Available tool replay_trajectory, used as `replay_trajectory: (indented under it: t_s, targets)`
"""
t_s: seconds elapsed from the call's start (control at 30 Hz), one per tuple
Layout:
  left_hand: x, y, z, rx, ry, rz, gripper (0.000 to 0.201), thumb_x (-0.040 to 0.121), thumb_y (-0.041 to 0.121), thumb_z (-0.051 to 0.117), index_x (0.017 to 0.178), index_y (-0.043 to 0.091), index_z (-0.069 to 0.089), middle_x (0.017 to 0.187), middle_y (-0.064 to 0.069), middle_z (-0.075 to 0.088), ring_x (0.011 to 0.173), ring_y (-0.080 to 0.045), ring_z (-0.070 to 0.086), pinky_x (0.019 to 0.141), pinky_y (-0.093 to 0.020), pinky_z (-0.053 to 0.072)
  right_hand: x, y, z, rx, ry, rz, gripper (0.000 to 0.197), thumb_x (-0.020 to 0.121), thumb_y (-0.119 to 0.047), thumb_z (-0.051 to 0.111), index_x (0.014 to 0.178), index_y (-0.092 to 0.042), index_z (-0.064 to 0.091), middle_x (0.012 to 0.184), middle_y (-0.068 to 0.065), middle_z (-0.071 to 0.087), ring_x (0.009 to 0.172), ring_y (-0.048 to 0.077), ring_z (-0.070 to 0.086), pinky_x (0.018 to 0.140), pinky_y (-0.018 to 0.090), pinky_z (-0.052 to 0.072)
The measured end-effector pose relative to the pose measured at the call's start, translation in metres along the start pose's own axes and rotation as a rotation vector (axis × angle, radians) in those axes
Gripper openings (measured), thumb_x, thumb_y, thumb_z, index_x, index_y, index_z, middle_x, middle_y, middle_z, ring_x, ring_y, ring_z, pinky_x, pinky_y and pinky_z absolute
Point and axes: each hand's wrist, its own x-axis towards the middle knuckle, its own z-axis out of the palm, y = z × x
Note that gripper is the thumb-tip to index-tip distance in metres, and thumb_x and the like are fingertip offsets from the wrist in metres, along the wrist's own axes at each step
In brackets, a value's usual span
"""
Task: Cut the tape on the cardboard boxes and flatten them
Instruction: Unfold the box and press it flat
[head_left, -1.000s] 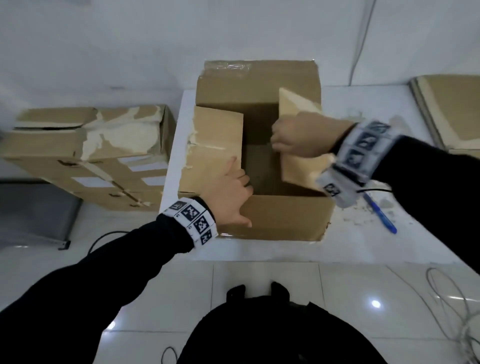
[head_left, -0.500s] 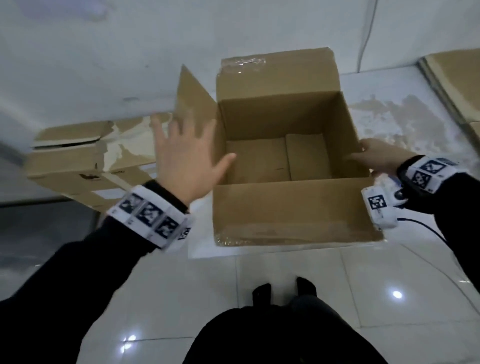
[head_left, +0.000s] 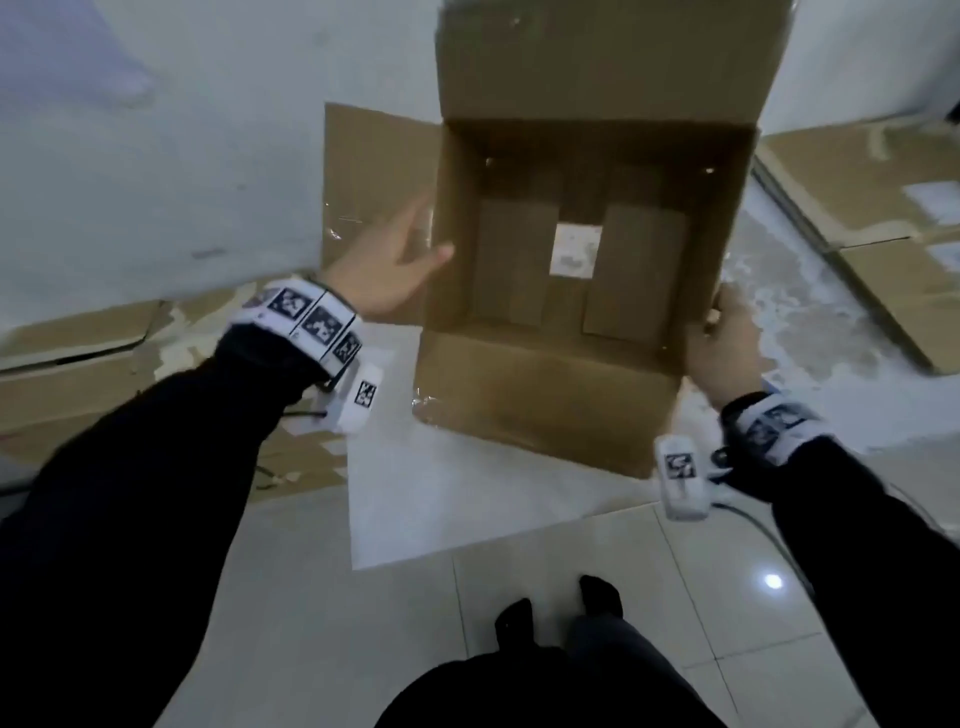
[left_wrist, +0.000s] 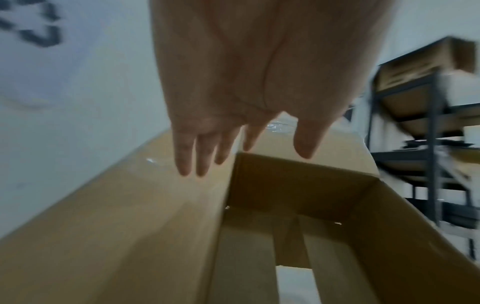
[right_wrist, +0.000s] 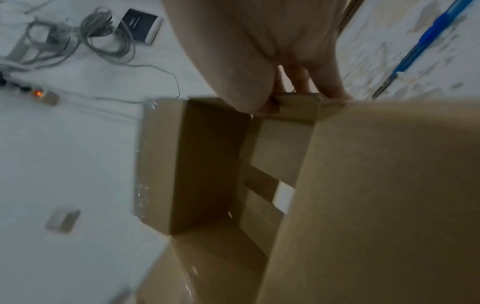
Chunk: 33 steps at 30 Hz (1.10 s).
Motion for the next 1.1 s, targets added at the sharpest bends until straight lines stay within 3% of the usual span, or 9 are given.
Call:
replay_trajectory:
  t_s: [0.1,0.23,0.43,0.53,0.63,0.8,0.9,1.0,1.1]
  targets:
    - [0.027,0.063,-0.004,0.026,0.206,0.291,0.074,0.095,0.055,0.041,0.153,0.029,0.004,0.161,-0.005,0.004,0.148,-0.022,0.008,0.119,-0.045,0.010,-0.035,0.011,0.035,0.101,0.074,-0.004,0.056,0.072,0.007,0.040,0.128,0.011,0.033,0.121,0.029,0.042,0.109,0.041,0.046,0.098,0.051,0.039]
    - [0.051,0.111,0.019,0.048,0.046,0.241,0.080,0.089,0.068,0.037,0.151,0.037,-0.001,0.161,-0.004,-0.011,0.146,-0.034,-0.008,0.114,-0.063,0.007,-0.091,0.023,0.078,0.120,0.045,-0.033,0.065,0.069,0.021,0.044,0.131,0.023,0.024,0.129,0.039,0.031,0.122,0.053,0.033,0.112,0.029,0.014]
    - [0.065,0.102,0.047,0.154,-0.130,0.059,0.089,0.078,0.074,0.050,0.150,0.034,0.017,0.161,-0.006,0.004,0.145,-0.038,-0.011,0.117,-0.057,0.003,-0.129,0.041,0.080,0.249,-0.127,-0.136,0.061,0.084,-0.003,0.056,0.137,-0.007,0.025,0.138,0.018,0.029,0.133,0.037,0.031,0.112,0.043,0.029]
    - [0.068,0.093,0.043,0.203,-0.191,0.033,0.090,0.074,0.073,0.056,0.148,0.033,0.024,0.160,-0.003,0.011,0.146,-0.037,-0.007,0.116,-0.056,0.005,-0.117,0.046,0.044,0.405,-0.132,0.066,0.028,0.096,-0.015,0.047,0.120,-0.025,0.038,0.124,0.003,0.046,0.117,0.019,0.048,0.100,0.029,0.040]
    - [0.064,0.080,0.034,0.228,-0.213,0.029,0.089,0.073,0.070,0.061,0.146,0.032,0.029,0.158,-0.002,0.018,0.146,-0.033,0.001,0.116,-0.054,0.012,-0.075,0.055,-0.002,0.415,-0.107,0.283,0.021,0.102,-0.029,0.034,0.113,-0.017,0.047,0.113,-0.001,0.055,0.109,0.019,0.054,0.099,0.042,0.045]
    - [0.044,0.046,0.025,0.140,-0.251,0.009,0.094,0.064,0.070,0.063,0.145,0.039,0.027,0.160,0.003,0.009,0.148,-0.024,-0.005,0.119,-0.051,0.008,-0.005,0.053,-0.039,0.495,-0.616,0.452,0.073,0.096,-0.059,0.003,0.135,-0.017,0.048,0.135,0.003,0.053,0.132,0.018,0.040,0.114,0.042,0.027]
    - [0.039,0.045,0.027,0.090,-0.241,-0.016,0.096,0.062,0.069,0.063,0.146,0.041,0.026,0.161,0.006,0.002,0.147,-0.020,-0.011,0.119,-0.046,0.003,0.017,0.027,-0.034,0.626,-0.746,0.409,0.079,0.092,-0.062,-0.004,0.147,-0.017,0.030,0.150,0.003,0.037,0.139,0.020,0.031,0.116,0.042,0.020]
    - [0.037,0.053,0.031,0.110,-0.251,-0.041,0.097,0.061,0.070,0.063,0.146,0.042,0.025,0.161,0.006,0.001,0.147,-0.019,-0.012,0.119,-0.048,0.003,0.040,0.002,-0.034,0.924,-0.554,0.254,0.073,0.095,-0.058,-0.003,0.146,-0.018,0.031,0.147,0.002,0.041,0.134,0.019,0.040,0.109,0.036,0.032]
    - [0.031,0.061,0.035,0.095,-0.247,-0.086,0.099,0.061,0.071,0.063,0.146,0.044,0.022,0.161,0.007,-0.001,0.147,-0.017,-0.013,0.120,-0.049,0.003,0.066,-0.027,-0.041,0.997,-0.515,-0.003,0.048,0.101,-0.046,0.017,0.111,-0.019,0.056,0.122,0.001,0.061,0.116,0.015,0.056,0.100,0.035,0.044]
